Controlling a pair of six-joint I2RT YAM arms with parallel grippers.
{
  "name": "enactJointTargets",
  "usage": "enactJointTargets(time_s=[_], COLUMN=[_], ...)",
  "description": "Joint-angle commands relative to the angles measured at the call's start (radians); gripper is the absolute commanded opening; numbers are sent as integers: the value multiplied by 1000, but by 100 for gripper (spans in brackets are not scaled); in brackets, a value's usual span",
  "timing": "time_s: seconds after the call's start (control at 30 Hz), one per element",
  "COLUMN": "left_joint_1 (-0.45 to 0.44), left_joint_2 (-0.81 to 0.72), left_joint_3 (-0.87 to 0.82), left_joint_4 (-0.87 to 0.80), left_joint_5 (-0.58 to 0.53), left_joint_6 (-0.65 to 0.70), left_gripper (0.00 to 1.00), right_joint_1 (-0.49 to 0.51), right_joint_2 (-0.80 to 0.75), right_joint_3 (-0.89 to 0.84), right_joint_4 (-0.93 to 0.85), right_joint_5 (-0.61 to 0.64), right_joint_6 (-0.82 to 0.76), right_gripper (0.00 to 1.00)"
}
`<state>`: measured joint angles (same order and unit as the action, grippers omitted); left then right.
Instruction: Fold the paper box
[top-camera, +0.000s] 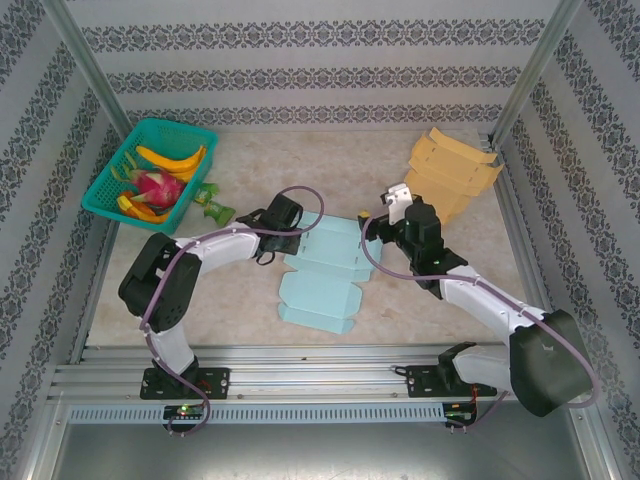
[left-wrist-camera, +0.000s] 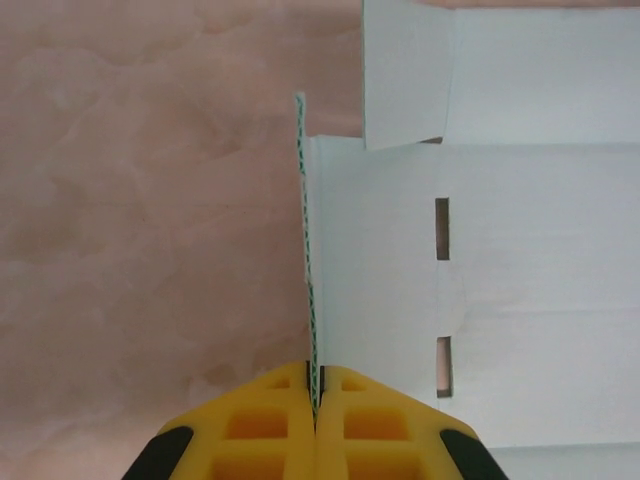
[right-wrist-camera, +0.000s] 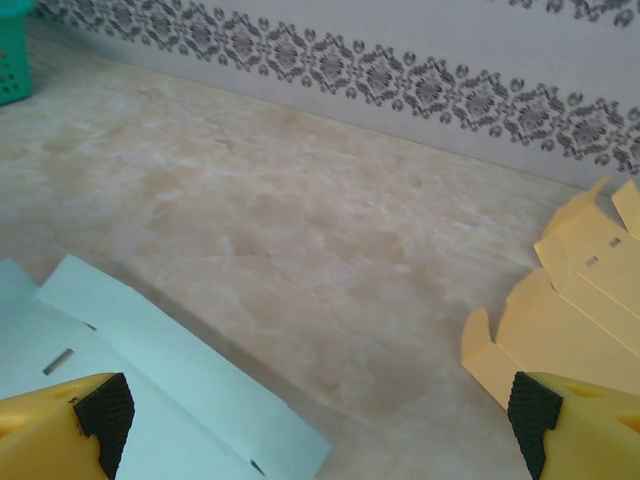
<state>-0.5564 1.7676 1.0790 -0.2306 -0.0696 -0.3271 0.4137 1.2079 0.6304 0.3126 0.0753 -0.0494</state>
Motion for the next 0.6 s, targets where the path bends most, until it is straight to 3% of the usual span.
enactJointTargets(time_s=[0.0, 0.1, 0.23, 0.33, 0.57], left_joint_1=[-1, -2, -4, -4, -5], left_joint_2=[-104, -171, -267, -336, -454], left_joint_3=[-62, -122, -228, -327, -515], left_joint_4=[131, 218, 378, 520, 826], left_joint_5=[-21, -19, -34, -57, -12], left_joint_6=[-47, -65, -39, -4, 94], left_gripper=[0, 0, 0, 0, 0], right_joint_1=[14, 15, 18, 20, 17], right_joint_2=[17, 30, 57, 79, 159], right_joint_3=[74, 127, 238, 352, 514], right_joint_4=[-34, -40, -63, -190, -438], right_joint_5=[-59, -129, -325, -481, -667], right_joint_6=[3, -24, -136, -279, -705], right_gripper=[98, 98, 98, 98, 90])
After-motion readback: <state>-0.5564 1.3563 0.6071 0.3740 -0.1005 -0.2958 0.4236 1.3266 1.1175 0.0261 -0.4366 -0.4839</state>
